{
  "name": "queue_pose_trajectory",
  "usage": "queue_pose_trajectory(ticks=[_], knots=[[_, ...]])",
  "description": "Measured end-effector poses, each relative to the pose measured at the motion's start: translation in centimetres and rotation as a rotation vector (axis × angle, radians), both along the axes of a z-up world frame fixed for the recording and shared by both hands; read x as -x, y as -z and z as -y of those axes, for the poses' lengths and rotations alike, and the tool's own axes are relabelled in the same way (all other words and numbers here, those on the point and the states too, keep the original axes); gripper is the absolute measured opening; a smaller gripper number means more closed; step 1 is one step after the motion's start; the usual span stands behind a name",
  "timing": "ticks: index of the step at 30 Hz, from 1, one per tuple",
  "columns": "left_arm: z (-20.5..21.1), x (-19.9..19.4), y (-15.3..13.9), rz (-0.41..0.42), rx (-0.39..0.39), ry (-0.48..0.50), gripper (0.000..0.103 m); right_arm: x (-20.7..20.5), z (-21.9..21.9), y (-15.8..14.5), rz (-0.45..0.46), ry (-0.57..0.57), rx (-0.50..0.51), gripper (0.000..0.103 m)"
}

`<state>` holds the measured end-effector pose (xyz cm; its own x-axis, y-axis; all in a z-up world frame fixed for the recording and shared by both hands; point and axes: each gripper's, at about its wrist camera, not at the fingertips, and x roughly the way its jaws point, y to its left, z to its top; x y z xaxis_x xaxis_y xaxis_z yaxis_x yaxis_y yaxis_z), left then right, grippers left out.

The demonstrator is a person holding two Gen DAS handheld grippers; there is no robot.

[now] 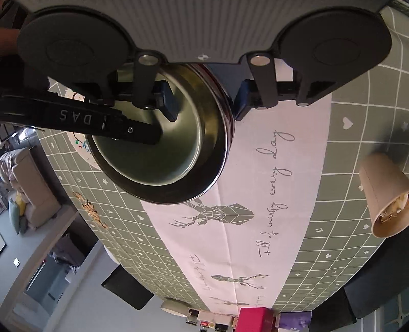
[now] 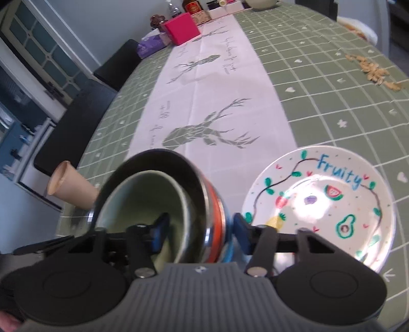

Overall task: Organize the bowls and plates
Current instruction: 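Close the left gripper on the bowl stack rim while the right gripper closes on it, then lift the bowl stack with both grippers and lower it onto the 'Fruity' plate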

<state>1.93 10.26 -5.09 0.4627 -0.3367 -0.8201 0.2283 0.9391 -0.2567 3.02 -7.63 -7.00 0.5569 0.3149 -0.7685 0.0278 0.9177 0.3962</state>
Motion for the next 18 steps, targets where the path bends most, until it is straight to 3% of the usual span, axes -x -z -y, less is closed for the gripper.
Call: queue_pose_trajectory(ticks=[4, 12, 18], knots=[[-0.5, -0.7, -0.2, -0.049, 0.020, -0.048, 0.043, 0.0, 0.3, -0.1, -0.020, 0.016, -0.014, 0.043], [0.1, -1.5, -1.3, -0.140, -0.058, -0.059, 0.043, -0.4, 0.1, 0.0, -0.106, 0.024, -0.069, 0.043], [1.4, -2.0, -2.4, -0.177, -0.064, -0.033, 0.043, -0.2, 0.5, -1.4, -0.111, 0.008, -0.019, 0.042]])
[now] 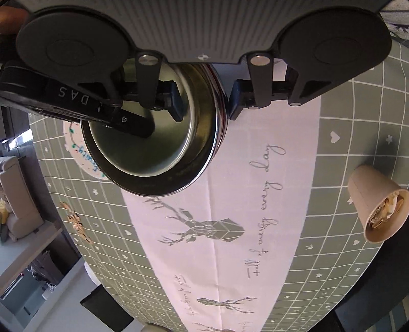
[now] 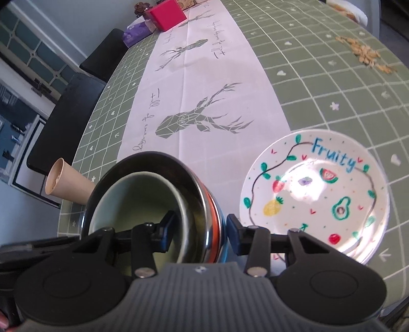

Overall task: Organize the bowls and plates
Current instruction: 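Lift the bowl stack with both grippers and lower it onto the 'Fruity' plate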

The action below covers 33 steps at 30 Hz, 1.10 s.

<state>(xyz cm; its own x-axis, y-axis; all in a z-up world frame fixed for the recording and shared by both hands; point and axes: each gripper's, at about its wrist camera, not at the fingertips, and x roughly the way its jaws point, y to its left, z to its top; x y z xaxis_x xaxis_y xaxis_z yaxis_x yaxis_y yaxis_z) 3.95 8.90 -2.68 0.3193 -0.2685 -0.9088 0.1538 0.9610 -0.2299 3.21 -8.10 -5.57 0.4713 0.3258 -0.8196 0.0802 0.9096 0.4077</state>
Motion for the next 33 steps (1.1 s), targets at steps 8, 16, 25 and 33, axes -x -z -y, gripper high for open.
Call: queue_pose_trajectory(ticks=[8, 16, 25, 33], knots=[[3.9, -0.8, -2.4, -0.001, 0.013, 0.033, 0.042, 0.2, 3.7, -3.3, 0.021, 0.039, 0.016, 0.042], [9.5, -2.0, -1.7, -0.037, 0.045, 0.103, 0.042, 0.0, 9.2, -3.7, -0.044, 0.097, 0.056, 0.042], [12.4, -2.9, -0.3, -0.027, 0.030, 0.131, 0.043, -1.1, 12.1, -2.4, -0.081, 0.094, 0.088, 0.040], [12.2, -2.7, -0.8, 0.091, 0.047, 0.152, 0.042, -1.1, 12.1, -2.9, -0.016, 0.072, 0.122, 0.041]])
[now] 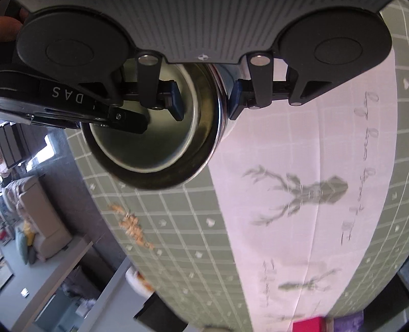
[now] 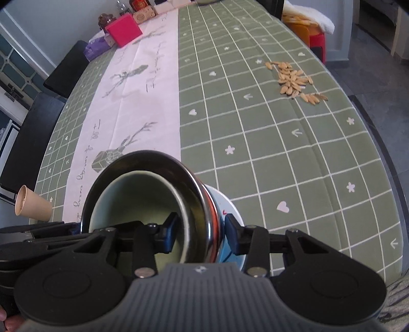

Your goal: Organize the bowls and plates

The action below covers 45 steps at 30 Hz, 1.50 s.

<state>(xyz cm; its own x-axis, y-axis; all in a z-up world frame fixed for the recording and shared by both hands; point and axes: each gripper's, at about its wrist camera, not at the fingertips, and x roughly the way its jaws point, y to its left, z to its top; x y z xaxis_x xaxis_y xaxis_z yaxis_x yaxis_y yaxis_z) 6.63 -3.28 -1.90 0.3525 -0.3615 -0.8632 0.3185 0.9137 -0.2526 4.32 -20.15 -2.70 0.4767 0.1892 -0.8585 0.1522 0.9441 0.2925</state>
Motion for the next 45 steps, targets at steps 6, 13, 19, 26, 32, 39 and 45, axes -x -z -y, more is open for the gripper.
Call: queue_pose_trajectory(ticks=[6, 13, 19, 26, 32, 39, 45], knots=[[-2.0, 1.7, -2.9, 0.244, 0.074, -0.049, 0.081, 1.6, 0.2, -1.1, 0.146, 0.054, 0.106, 0.085], [-2.0, 8.3, -5.9, 0.658, -0.102, -0.166, 0.094, 7.3, 0.5, -4.7, 0.485, 0.116, 0.101, 0.095], [-3.6, 11.5, -6.0, 0.709, -0.031, -0.304, 0.095, 9.5, -1.3, -4.6, 0.546, 0.063, 0.245, 0.099], [-3.9, 11.9, -5.6, 0.725, -0.060, -0.317, 0.096, 11.1, -3.8, -4.0, 0.580, 0.001, 0.261, 0.099], [-4.1, 12.6, -5.3, 0.733, -0.055, -0.332, 0.096, 11.4, -4.7, -4.1, 0.601, -0.008, 0.315, 0.099], [-4.1, 13.0, -5.2, 0.729, -0.060, -0.354, 0.096, 11.7, -4.7, -3.7, 0.607, 0.005, 0.306, 0.097], [-3.7, 13.5, -5.1, 0.750, -0.083, -0.358, 0.096, 11.6, -4.6, -3.5, 0.595, 0.010, 0.297, 0.097]])
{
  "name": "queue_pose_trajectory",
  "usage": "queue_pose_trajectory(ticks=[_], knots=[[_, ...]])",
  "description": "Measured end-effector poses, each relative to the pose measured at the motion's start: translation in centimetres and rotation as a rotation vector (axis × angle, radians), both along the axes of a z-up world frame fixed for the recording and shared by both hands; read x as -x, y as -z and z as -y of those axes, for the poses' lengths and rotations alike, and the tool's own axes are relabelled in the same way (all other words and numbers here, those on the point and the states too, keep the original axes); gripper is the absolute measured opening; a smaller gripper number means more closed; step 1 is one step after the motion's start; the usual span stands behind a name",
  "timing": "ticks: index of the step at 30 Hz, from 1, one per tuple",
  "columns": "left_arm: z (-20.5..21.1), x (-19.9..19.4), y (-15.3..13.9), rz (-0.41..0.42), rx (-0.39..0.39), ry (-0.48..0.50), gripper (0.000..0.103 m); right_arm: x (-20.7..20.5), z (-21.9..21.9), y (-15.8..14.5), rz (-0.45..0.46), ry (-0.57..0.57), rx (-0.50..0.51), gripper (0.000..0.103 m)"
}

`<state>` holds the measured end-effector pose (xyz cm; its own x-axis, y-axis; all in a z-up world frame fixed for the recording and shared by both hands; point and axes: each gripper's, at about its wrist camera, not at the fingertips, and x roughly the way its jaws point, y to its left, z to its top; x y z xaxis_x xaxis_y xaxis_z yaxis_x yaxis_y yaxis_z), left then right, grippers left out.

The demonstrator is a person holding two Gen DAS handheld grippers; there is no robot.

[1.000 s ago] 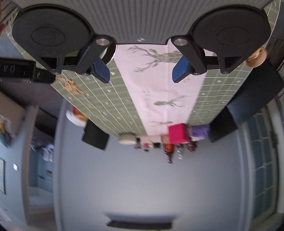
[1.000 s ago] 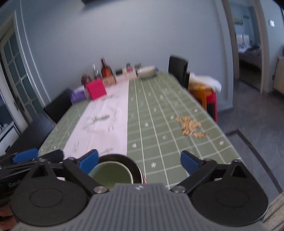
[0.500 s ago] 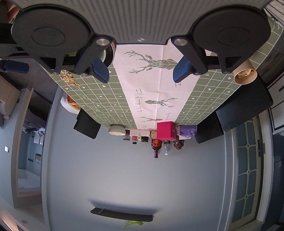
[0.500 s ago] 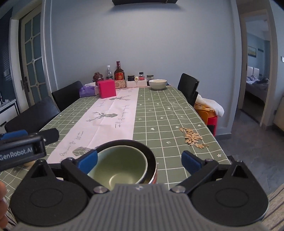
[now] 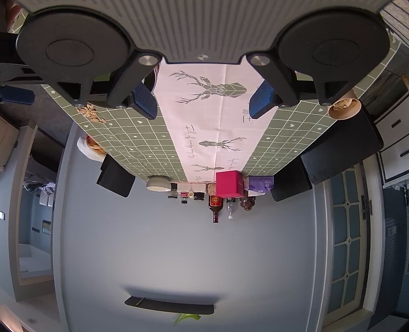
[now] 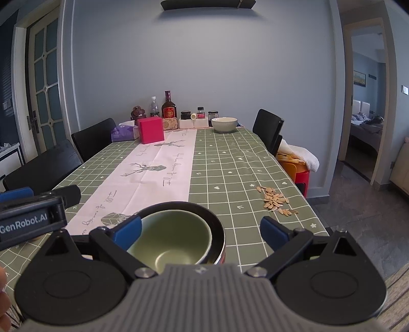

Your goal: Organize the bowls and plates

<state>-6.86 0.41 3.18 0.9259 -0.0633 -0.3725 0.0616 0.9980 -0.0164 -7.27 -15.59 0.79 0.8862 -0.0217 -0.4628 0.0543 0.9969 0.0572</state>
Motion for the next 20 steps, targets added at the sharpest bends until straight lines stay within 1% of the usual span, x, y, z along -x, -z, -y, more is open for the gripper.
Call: queue_pose_trajectory(ticks=[2, 3, 8, 9, 11, 12, 14, 16, 20], knots=[[0.0, 0.1, 0.0, 0.001, 0.010, 0.001, 0.096, -0.1, 0.2, 0.0, 0.002, 0.003, -0.008, 0.097], [0.0, 0.1, 0.0, 0.002, 0.011, 0.000, 0.096, -0.1, 0.2, 0.0, 0.003, 0.005, -0.012, 0.095], [0.1, 0.3, 0.1, 0.010, -0.008, -0.008, 0.096, -0.2, 0.4, 0.1, -0.003, 0.010, -0.025, 0.093], [0.3, 0.2, 0.2, -0.002, -0.029, 0.000, 0.096, -0.2, 0.5, 0.1, -0.002, 0.015, -0.029, 0.093], [0.9, 0.0, 0.5, -0.031, -0.077, 0.030, 0.096, -0.1, 1.1, -0.1, 0.012, 0.023, -0.077, 0.093], [1.1, 0.0, 0.8, -0.039, -0.085, 0.041, 0.096, 0.0, 1.4, -0.2, 0.020, 0.029, -0.103, 0.093], [1.2, 0.2, 1.1, -0.037, -0.068, 0.045, 0.096, 0.2, 1.9, -0.3, 0.030, 0.043, -0.127, 0.093], [1.3, 0.5, 1.1, -0.030, -0.052, 0.053, 0.096, 0.1, 2.1, -0.2, 0.026, 0.060, -0.110, 0.093], [1.3, 0.9, 0.7, -0.010, -0.050, 0.050, 0.096, 0.0, 2.1, 0.0, 0.017, 0.062, -0.099, 0.093]])
